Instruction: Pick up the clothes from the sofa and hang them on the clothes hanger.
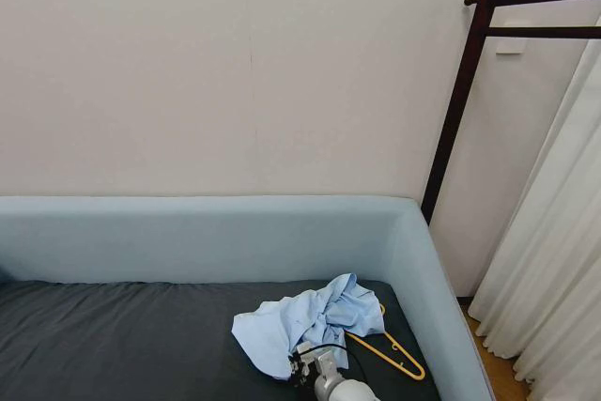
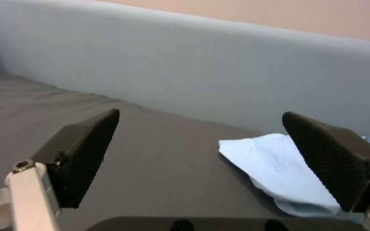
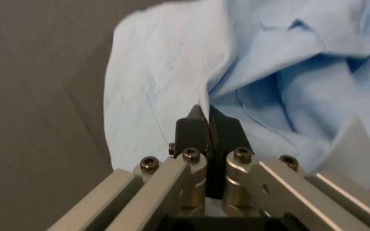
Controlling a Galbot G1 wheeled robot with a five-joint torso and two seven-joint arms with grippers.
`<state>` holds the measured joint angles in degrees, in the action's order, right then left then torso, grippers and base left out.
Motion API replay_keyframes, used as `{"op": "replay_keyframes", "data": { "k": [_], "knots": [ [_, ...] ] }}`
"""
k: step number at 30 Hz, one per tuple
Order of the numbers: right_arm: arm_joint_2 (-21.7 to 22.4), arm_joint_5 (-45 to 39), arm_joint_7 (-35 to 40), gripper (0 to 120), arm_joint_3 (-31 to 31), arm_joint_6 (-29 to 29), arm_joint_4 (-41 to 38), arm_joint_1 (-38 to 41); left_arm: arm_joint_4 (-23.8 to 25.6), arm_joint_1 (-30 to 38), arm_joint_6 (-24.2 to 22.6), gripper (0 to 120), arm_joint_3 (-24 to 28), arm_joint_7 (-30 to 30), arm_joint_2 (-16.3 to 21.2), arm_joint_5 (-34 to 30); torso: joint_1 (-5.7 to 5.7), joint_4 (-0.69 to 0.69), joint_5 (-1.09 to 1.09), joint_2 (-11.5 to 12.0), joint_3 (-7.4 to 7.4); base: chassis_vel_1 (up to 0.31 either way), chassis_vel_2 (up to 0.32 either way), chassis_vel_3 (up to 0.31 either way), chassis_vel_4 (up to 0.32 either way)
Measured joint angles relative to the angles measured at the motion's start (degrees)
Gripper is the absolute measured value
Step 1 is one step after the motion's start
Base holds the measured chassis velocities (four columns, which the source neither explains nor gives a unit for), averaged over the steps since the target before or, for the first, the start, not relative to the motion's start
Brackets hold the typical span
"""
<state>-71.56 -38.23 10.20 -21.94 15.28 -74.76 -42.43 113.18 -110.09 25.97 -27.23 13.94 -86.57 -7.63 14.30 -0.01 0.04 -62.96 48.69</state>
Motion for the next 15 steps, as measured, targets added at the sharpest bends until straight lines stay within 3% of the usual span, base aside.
{"op": "replay_keyframes", "data": {
  "k": [8,10,11,15],
  "knots": [
    [6.1,0.1,4.3,0,1.3,2.5,-16.1,2.9,0.3,0.5,-0.2,100,1.2,0.0,0.3,0.6,0.00,-0.01,0.01,0.0,0.00,0.000,0.000,0.000,0.000],
    [9.1,-7.2,8.9,0,3.5,5.1,-24.9,5.1,0.4,0.7,0.1,100,1.3,0.0,0.3,2.5,0.00,-0.01,0.00,0.0,0.00,0.000,0.000,0.000,0.000],
    [9.1,-7.2,8.9,0,3.5,5.1,-24.9,5.1,0.4,0.7,0.1,100,1.3,0.0,0.3,2.5,0.00,-0.01,0.00,0.0,0.00,0.000,0.000,0.000,0.000],
    [12.3,-20.4,16.4,0,5.6,8.0,-35.8,10.1,0.9,0.6,0.2,100,1.8,0.0,0.6,2.9,0.00,-0.01,-0.01,0.0,0.00,0.000,0.000,0.000,0.000]
  ]
}}
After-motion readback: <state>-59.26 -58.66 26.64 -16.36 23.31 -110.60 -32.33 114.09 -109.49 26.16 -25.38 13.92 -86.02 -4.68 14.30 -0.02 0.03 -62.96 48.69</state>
